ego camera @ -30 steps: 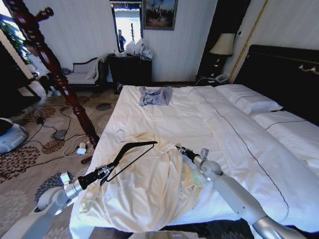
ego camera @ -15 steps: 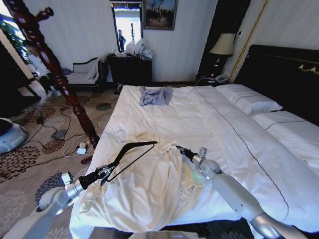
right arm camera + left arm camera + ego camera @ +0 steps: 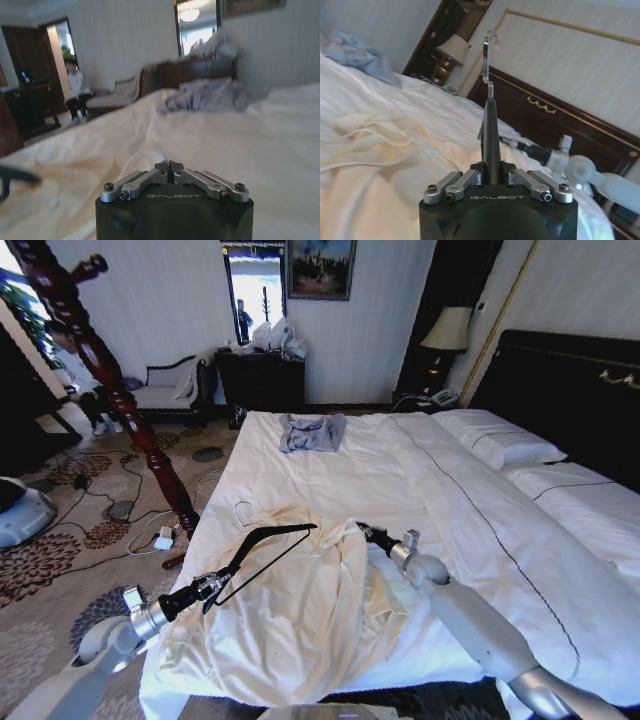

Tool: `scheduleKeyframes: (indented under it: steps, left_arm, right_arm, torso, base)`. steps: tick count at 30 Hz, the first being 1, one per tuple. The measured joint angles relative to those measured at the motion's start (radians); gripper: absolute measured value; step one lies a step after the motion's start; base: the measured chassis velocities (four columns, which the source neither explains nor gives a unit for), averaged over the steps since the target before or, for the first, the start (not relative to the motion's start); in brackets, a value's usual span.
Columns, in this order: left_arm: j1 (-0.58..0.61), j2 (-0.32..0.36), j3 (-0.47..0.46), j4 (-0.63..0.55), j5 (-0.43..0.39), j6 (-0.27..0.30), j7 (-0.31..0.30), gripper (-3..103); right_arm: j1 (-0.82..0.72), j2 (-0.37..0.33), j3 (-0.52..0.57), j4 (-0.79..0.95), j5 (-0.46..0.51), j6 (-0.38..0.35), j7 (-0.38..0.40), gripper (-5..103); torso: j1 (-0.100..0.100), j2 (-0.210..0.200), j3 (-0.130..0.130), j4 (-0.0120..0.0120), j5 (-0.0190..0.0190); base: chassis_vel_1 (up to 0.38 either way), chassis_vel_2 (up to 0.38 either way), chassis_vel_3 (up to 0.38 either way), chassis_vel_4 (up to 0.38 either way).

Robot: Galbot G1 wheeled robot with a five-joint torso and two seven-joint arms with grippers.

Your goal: Pick up the clothes from the bed and hang them on the clothes hanger.

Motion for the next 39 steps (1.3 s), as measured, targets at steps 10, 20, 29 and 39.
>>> scheduleKeyframes:
  steps: [10,20,29,39]
  left_arm:
    - [0.010,-0.008,0.048,-0.041,0.014,0.001,0.014,17]
    - [-0.070,-0.059,0.116,0.028,0.019,0.001,0.011,17]
    - [-0.267,-0.175,0.228,0.114,0.002,0.009,-0.018,17]
    - [-0.349,-0.189,0.338,0.174,0.013,0.012,-0.027,17]
  right_arm:
    - [0.039,-0.019,0.030,0.093,0.047,0.032,0.031,1]
    - [-0.035,-0.071,0.058,0.294,0.126,0.092,0.018,1]
    - [-0.092,-0.075,0.008,0.430,0.144,0.169,0.004,1]
    - [-0.056,-0.075,-0.034,0.452,0.165,0.245,-0.035,1]
  torso:
    - [0.000,0.000,0.000,0.0000,0.0001]
    - [0.000,0.000,0.000,-0.0001,0.0001]
    - [0.000,0.000,0.000,-0.0004,0.0000]
    - [0.000,0.000,0.000,0.0002,0.0001]
  base:
    - [0.000,0.000,0.000,0.000]
    - [0.000,0.000,0.000,0.000]
    - [0.000,0.000,0.000,0.000]
    - [0.000,0.000,0.000,0.000]
